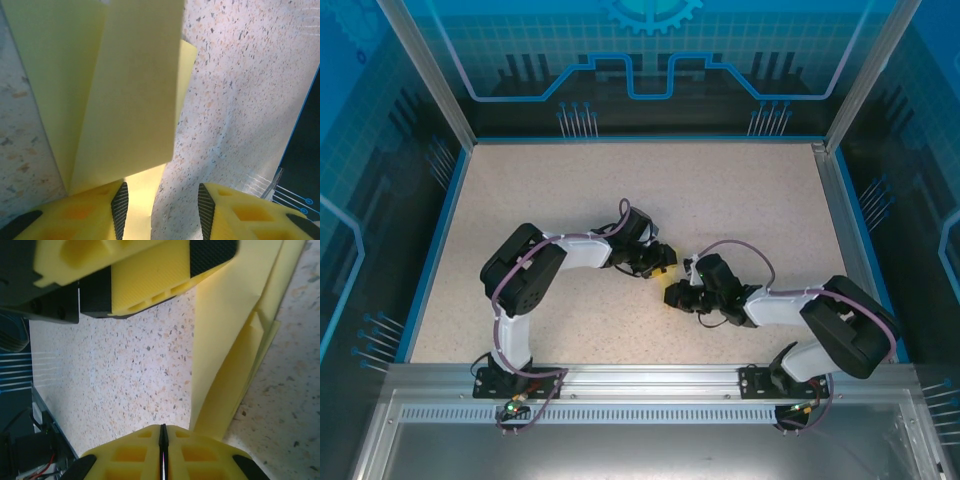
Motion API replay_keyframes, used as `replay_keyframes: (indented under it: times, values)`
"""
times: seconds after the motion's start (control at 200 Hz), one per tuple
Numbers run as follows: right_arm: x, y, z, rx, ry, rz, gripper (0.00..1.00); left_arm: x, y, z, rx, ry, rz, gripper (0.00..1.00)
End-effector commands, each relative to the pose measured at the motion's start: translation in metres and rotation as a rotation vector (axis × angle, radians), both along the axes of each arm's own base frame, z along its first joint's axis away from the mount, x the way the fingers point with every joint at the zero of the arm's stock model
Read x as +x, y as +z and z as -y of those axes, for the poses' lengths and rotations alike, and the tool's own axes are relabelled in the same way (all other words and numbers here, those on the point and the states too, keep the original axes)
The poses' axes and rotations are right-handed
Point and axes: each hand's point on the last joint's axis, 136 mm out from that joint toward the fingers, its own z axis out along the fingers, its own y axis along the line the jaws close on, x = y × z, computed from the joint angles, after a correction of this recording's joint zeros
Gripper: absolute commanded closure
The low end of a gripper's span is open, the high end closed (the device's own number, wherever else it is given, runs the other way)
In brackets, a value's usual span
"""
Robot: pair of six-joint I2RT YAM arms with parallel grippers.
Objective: Fold a paper plane with a square sheet of paper (pick it up from the middle)
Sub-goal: Fold the wing for the fifth time at the center of the table.
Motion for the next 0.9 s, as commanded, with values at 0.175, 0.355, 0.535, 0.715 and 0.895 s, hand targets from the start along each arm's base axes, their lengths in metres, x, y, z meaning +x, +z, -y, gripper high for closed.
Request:
replay_keyframes:
  times: [0.175, 0.355, 0.535, 0.715, 0.895]
  values:
    - [0.010, 0.007, -0.014, 0.053, -0.031, 0.008, 0.89, -0.018, -0.028, -0.013, 0.075, 0.011, -0.093, 0.56]
    - [0.004, -0.010, -0.008, 0.031, -0.056, -0.047, 0.90, -0.020, -0.030, -0.014, 0.081, 0.010, -0.097, 0.56]
    - [-0.008, -0.024, -0.010, 0.017, -0.018, -0.108, 0.89, -0.020, -0.031, -0.014, 0.084, 0.009, -0.101, 0.56]
    - [-0.022, -0.039, -0.011, -0.025, 0.010, -0.156, 0.89, -0.021, -0.030, -0.015, 0.086, 0.010, -0.102, 0.57]
    - [-0.034, -0.062, 0.005, -0.128, -0.023, -0.230, 0.91, -0.022, -0.032, -0.017, 0.092, 0.011, -0.106, 0.57]
